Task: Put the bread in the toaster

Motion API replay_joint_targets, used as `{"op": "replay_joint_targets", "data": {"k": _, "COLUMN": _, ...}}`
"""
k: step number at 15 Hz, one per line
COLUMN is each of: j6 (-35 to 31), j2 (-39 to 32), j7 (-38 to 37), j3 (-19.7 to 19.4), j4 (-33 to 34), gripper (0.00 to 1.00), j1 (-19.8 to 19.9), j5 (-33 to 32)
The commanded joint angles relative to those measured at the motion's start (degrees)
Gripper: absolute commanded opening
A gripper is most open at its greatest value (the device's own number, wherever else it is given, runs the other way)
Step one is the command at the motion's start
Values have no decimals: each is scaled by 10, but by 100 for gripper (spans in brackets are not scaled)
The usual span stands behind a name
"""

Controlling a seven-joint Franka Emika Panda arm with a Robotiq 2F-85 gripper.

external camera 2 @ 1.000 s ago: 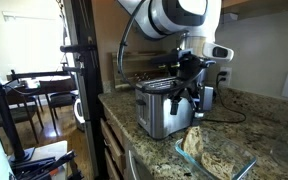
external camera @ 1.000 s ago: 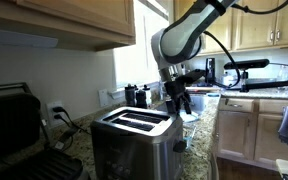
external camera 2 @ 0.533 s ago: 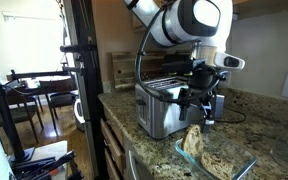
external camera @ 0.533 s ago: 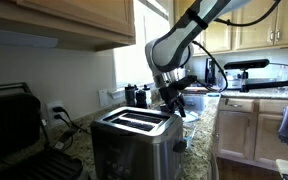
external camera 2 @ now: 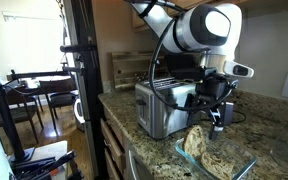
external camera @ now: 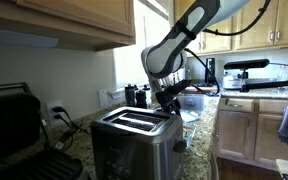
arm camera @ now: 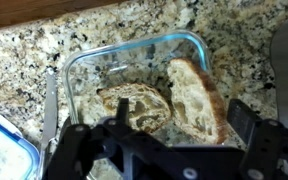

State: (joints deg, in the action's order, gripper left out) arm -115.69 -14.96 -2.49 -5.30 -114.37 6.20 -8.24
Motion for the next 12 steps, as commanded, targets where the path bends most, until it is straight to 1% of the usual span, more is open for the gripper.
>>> {"op": "replay_joint_targets", "data": {"k": 1, "j6": 19, "j2": -9, "j7": 7, "j3": -4, "j4": 16, "gripper": 100, "j1": 0, "j5": 7}}
{"op": "replay_joint_targets", "data": {"k": 7, "j6": 21, "j2": -9, "j7": 5, "j3": -3, "j4": 13, "gripper": 100, "j1": -2, "j5": 7}}
{"op": "replay_joint_targets", "data": {"k": 12, "j6": 31, "j2": -7, "j7": 21, "j3": 2, "j4": 14, "gripper": 100, "j1": 0, "j5": 26}}
